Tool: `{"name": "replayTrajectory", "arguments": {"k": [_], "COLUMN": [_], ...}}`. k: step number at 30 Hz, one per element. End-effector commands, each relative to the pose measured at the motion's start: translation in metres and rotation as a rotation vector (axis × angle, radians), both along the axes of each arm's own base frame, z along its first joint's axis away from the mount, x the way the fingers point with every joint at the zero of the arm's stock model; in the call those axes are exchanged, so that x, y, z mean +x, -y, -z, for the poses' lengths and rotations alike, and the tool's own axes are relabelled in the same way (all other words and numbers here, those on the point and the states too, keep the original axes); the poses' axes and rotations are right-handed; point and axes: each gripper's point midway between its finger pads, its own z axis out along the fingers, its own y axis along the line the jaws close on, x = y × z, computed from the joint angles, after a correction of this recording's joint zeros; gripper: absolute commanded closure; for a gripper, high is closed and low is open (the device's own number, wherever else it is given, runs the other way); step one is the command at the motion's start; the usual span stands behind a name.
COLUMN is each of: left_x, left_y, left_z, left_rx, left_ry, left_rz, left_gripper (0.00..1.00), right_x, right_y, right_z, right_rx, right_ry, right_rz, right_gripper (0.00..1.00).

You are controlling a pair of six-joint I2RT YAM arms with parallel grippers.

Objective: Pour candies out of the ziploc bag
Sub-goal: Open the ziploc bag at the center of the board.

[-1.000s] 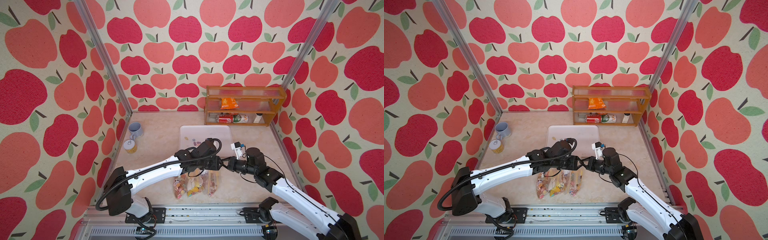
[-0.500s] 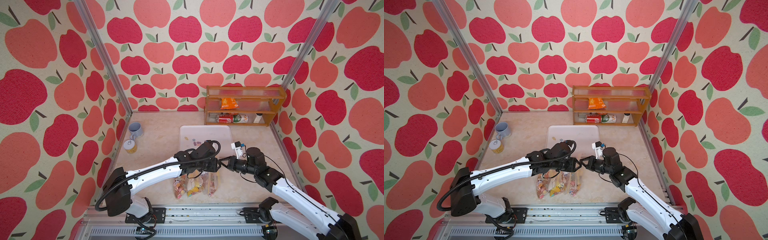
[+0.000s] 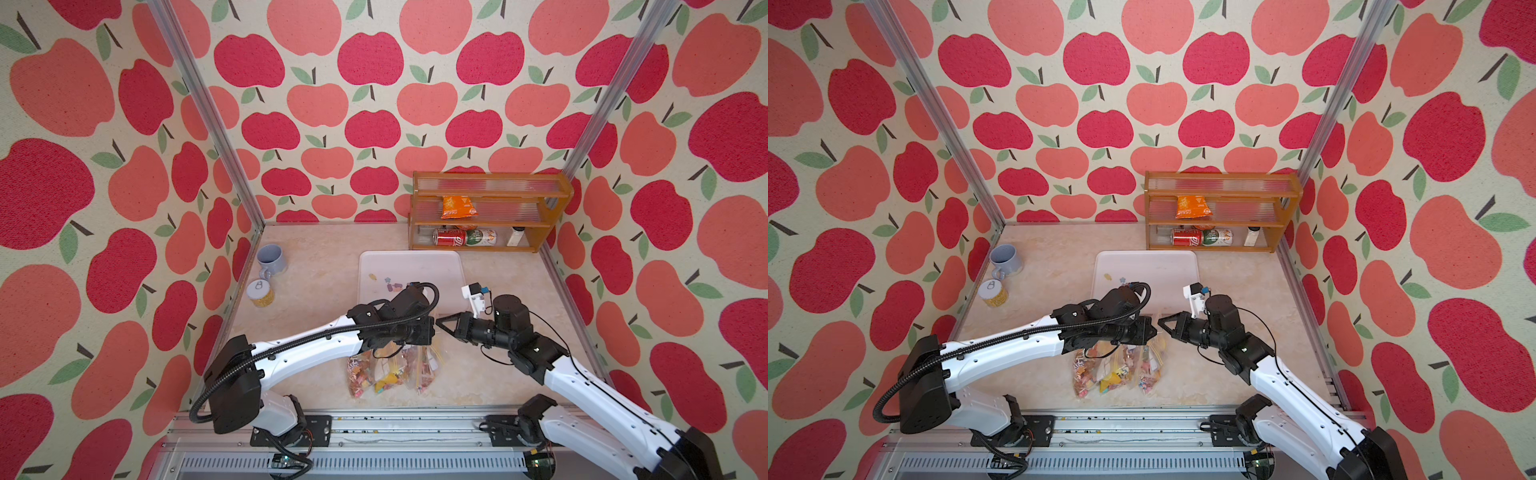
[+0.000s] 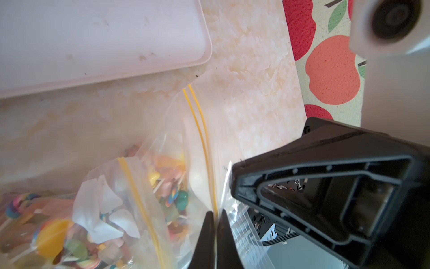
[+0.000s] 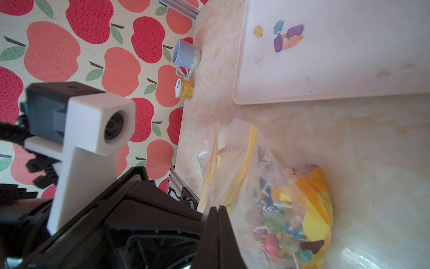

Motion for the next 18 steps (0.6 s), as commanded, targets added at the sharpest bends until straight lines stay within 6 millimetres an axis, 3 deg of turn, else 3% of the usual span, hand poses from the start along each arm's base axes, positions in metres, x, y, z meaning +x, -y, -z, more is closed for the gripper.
{"name": "replayTrajectory", "arguments": {"k": [1,11,18], "left_x": [0.003,0.002,0.002], "left_y": [-0.012,-0.019,-0.027], "left_z": [0.002,-0.002,-0.005], "left_rx": [0.023,0.023,0.021], "left_ry": [0.003,0.013,0.025], "left_rz": [-0.033,-0.043,-0.056], "left_gripper": [1.0,1.0,1.0], "right_x": [0.0,0.001,0.005], "right_y": [-0.002,0.01,0.026], "right_z": [-0.017,0.0,-0.002], "right_rx": [0.016,-0.09,-0.151], "right_ry": [0.034,0.032,0.052], "right_rz": [-0.008,0.021,0.064], "right_gripper": [1.0,1.0,1.0]}}
